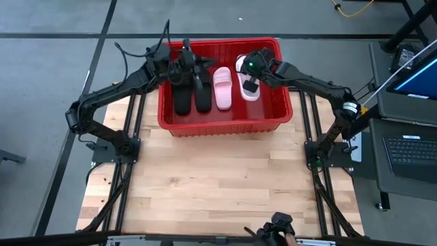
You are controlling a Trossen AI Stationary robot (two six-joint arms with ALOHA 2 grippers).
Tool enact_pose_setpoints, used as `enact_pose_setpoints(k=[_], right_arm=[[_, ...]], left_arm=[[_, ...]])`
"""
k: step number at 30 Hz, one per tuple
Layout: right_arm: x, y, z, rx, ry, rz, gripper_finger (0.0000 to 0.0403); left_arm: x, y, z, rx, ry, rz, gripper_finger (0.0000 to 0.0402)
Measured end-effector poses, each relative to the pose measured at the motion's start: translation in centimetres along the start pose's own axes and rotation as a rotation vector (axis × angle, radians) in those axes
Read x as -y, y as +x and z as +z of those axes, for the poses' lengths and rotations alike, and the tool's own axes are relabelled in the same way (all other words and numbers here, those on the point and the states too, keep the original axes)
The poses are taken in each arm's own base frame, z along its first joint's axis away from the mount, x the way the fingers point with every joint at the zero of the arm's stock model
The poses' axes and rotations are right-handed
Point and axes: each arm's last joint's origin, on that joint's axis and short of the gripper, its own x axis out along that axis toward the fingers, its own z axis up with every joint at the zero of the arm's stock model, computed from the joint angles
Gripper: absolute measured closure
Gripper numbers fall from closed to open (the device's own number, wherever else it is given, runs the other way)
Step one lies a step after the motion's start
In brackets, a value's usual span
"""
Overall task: Pick and place slides into bin
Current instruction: Put the pink slipper into the red bin
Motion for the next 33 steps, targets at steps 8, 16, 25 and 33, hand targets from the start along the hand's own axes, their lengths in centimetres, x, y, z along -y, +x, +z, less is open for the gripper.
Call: enact_pose_setpoints(k=[8,16,25,33], right_arm=[[-1.9,3.7,-2.1,0.025,0.052,-0.017,0.0391],[-2.4,4.9,-3.0,0.041,0.055,0.045,0.0391],[-1.2,4.3,-2.0,0.074,-0.004,0.049,0.0391],[0.6,4.8,-0.6,-0.001,-0.03,0.071,0.0391]], left_arm=[[-0.7,-0.2,-0.4,-0.016,-0.004,0.001,0.0399],[-0.8,-0.2,-0.4,-0.017,0.02,0.004,0.0399],[-0.8,-0.2,-0.4,-0.017,0.024,0.005,0.0399],[-0.8,-0.2,-0.5,-0.026,0.012,0.006,0.0399]])
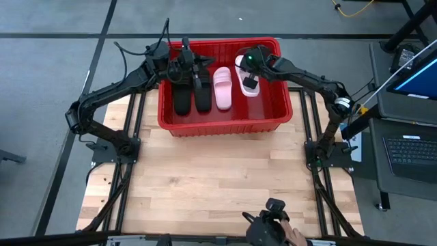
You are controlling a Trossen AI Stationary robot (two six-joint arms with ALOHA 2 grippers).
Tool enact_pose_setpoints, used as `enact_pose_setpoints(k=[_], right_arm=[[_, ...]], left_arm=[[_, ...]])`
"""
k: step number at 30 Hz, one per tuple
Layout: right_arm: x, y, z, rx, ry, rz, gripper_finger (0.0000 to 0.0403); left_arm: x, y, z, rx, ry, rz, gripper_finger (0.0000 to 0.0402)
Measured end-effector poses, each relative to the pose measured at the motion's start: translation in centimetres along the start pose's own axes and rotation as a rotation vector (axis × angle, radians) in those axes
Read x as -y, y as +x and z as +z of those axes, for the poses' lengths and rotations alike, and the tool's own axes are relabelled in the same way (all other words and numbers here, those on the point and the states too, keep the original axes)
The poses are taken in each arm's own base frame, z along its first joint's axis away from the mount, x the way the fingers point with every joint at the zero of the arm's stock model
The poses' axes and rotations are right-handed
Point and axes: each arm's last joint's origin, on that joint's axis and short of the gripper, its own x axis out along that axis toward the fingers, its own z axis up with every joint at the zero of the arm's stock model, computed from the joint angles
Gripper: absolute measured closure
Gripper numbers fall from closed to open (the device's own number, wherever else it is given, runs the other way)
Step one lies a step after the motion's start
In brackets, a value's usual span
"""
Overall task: Pick and place slides into bin
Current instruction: Put the pink slipper into the red bin
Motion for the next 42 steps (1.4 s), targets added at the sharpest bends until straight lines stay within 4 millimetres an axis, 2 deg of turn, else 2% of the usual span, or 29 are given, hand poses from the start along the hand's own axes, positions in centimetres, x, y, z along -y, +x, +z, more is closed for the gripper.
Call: enact_pose_setpoints(k=[8,17,29,42], right_arm=[[-0.9,2.8,1.0,-0.089,-0.017,0.048,0.0391],[-2.0,6.1,0.0,-0.174,-0.034,0.054,0.0391],[-2.8,8.0,-0.1,-0.178,-0.03,0.057,0.0391],[-4.7,10.8,-0.7,-0.223,-0.053,0.082,0.0391]], left_arm=[[0.0,0.0,-0.1,-0.013,-0.009,-0.002,0.04],[0.0,0.0,-0.1,-0.013,-0.01,-0.003,0.04],[0.1,0.0,-0.2,-0.024,-0.013,-0.006,0.0399],[0.1,0.0,-0.3,-0.035,-0.025,-0.01,0.04]])
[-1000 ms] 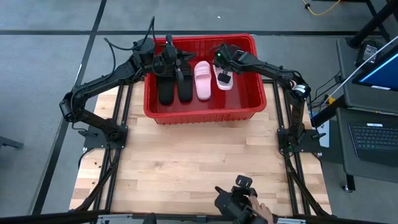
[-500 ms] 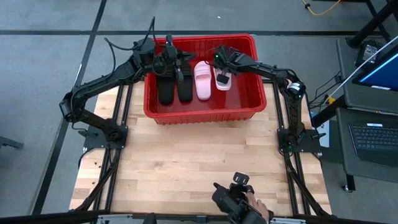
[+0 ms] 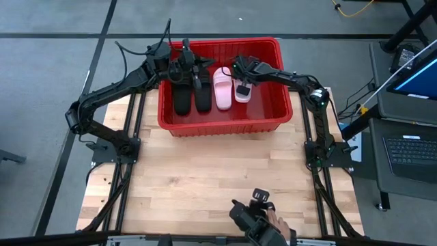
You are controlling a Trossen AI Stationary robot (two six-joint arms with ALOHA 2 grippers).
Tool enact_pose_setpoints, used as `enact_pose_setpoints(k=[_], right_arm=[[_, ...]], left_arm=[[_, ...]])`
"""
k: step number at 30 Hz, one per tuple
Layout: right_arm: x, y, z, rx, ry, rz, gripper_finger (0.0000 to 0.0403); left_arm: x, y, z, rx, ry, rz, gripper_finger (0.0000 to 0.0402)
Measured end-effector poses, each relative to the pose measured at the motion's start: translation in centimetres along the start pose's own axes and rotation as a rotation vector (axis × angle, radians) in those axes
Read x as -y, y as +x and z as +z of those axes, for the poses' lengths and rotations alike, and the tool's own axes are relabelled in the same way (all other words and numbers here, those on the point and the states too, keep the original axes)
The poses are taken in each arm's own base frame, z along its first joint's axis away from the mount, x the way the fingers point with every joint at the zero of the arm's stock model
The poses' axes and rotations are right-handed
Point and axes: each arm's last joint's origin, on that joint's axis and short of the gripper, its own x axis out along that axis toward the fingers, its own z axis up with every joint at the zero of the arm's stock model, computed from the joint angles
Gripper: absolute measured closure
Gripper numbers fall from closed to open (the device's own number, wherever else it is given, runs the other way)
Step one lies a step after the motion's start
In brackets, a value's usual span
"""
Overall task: Pick and place slides into bin
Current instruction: Put the pink slipper into the red bin
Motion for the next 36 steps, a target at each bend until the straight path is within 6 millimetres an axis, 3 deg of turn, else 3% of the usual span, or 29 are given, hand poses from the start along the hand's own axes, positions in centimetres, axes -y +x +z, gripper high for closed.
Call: enact_pose_setpoints(k=[12,36], right_arm=[[0.16,0.09,0.27,0.026,0.014,-0.015,0.0389],[0.08,0.09,0.12,0.012,-0.049,-0.007,0.0263]], left_arm=[[0.05,0.0,-0.08,-0.009,-0.004,-0.003,0.04],[0.11,0.0,-0.27,-0.028,-0.033,-0.01,0.04]])
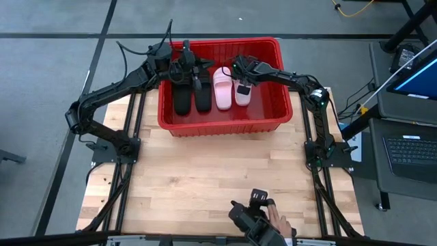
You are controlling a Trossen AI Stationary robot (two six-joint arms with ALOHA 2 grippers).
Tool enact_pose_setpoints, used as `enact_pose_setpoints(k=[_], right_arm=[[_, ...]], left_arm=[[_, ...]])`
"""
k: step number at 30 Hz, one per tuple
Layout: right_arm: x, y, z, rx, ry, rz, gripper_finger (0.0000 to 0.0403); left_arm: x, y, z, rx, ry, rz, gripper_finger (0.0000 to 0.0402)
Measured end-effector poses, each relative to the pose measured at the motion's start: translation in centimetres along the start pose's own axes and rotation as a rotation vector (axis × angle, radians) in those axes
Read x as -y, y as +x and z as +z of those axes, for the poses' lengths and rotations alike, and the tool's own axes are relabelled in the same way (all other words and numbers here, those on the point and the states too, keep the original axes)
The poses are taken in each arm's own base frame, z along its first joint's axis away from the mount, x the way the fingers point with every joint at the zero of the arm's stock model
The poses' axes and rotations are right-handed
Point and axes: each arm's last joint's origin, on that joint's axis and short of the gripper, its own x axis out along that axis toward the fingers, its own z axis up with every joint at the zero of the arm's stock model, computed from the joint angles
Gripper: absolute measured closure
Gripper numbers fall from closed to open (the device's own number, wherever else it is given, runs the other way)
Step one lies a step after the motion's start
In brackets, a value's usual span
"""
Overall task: Pick and place slides into bin
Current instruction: Put the pink slipper into the red bin, then return to Home Position
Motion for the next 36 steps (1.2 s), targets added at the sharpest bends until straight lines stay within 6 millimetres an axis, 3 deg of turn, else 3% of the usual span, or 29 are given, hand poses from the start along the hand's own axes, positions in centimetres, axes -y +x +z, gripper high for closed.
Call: enact_pose_setpoints(k=[14,28,32,36], right_arm=[[1.7,-2.8,1.4,0.02,-0.006,0.038,0.024],[0.9,-3.1,0.5,-0.066,-0.073,0.112,0.0243],[0.6,-4.3,0.8,-0.072,-0.092,0.124,0.0285],[1.6,-7.0,2.2,-0.021,-0.055,0.108,0.0368]], left_arm=[[0.0,0.0,0.0,0.0,0.008,0.0,0.0399],[0.1,0.0,-0.3,-0.033,0.004,-0.009,0.0399],[0.1,0.0,-0.3,-0.026,0.02,-0.008,0.04],[0.1,0.0,-0.2,-0.022,0.022,-0.007,0.0399]])
